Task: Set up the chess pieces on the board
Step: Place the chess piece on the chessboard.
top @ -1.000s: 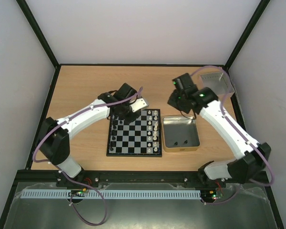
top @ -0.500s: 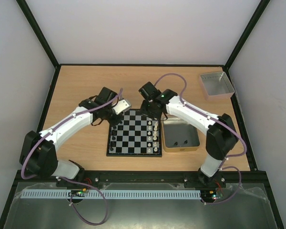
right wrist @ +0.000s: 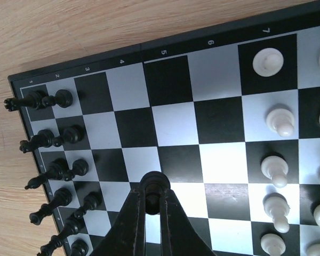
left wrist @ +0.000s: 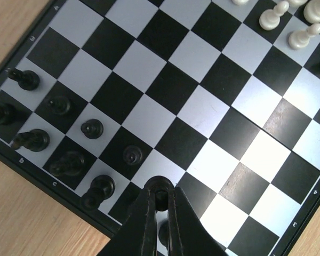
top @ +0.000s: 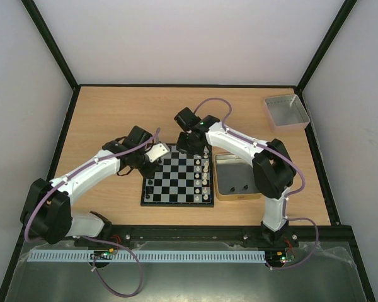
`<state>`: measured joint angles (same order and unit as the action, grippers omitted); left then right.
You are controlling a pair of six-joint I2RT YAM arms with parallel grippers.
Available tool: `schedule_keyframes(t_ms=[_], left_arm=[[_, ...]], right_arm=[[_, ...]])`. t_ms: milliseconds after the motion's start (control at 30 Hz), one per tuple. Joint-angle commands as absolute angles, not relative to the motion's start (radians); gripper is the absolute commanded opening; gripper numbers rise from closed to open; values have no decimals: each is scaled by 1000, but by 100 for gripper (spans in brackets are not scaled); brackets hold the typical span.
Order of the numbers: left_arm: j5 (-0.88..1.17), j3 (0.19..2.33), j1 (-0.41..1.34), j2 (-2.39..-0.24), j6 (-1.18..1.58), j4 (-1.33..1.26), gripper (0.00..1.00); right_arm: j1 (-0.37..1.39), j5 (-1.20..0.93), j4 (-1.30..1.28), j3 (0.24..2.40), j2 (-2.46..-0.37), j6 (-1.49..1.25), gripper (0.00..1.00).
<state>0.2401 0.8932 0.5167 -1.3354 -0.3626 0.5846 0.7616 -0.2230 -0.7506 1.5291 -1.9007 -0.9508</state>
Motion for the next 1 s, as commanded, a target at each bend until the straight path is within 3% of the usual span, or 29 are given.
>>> schedule_keyframes(t_ms=[0, 967], left_arm=[[266, 857, 518, -1310, -376, 571, 3], [245, 772, 563, -1362, -364, 501, 5]], right_arm=[[771, -218, -794, 1606, -1935, -923, 2], [781, -207, -830, 1617, -1969, -923, 2]])
